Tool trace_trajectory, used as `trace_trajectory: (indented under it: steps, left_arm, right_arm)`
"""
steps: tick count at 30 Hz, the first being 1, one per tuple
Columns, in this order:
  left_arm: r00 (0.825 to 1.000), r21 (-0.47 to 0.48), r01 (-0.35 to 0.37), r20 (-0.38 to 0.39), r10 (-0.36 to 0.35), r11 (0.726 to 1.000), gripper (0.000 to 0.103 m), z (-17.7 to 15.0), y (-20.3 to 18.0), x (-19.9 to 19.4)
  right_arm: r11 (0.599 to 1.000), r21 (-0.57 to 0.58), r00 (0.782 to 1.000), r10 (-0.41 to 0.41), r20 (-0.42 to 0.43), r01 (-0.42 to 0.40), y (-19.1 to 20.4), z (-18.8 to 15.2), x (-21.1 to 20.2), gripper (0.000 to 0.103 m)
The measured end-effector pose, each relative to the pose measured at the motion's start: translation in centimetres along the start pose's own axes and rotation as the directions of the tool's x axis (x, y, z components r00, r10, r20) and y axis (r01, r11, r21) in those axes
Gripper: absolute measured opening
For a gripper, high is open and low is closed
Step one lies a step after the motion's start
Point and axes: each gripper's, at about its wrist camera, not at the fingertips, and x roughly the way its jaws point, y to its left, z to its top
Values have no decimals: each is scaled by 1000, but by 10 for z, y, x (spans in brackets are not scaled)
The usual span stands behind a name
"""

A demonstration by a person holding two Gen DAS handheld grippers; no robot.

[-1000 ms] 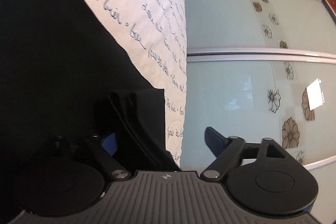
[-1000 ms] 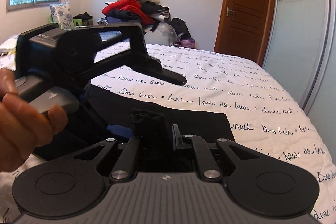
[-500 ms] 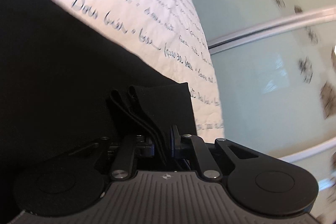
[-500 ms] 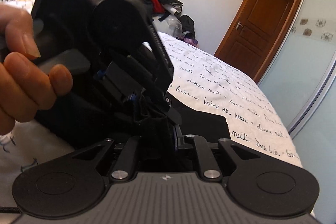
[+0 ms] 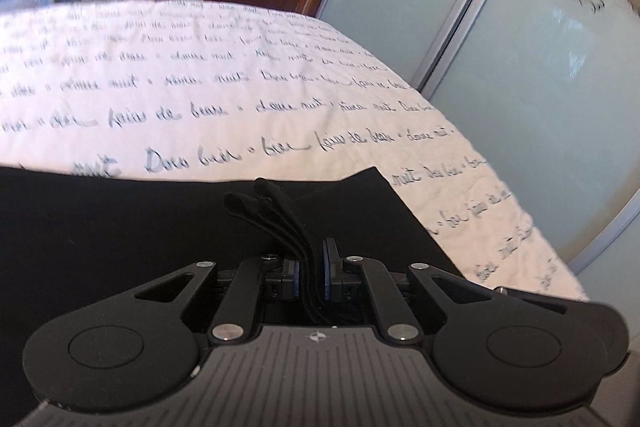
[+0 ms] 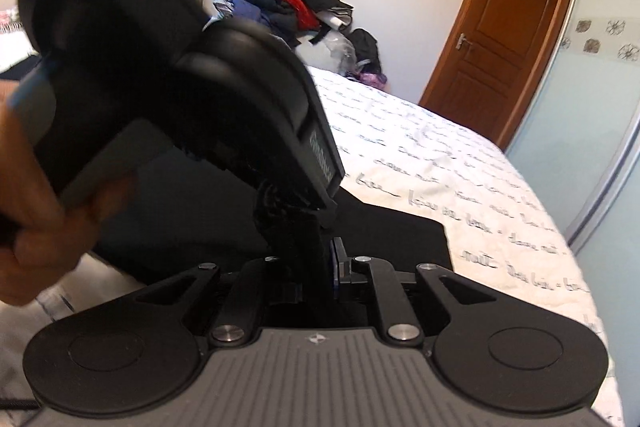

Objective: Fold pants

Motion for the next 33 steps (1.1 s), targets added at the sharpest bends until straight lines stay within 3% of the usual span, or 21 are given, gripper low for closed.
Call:
trace_trajectory:
  steps: [17, 33]
  left_arm:
    - [993, 42, -115, 11, 115, 992, 14, 5, 41, -24]
    - [983, 40, -185, 21, 184, 982, 14, -3, 106, -52]
  right_arm:
    - [954, 204, 976, 218, 27, -219, -3, 14, 13, 13]
    - [907, 230, 934, 355, 34, -352, 26, 31, 34, 13]
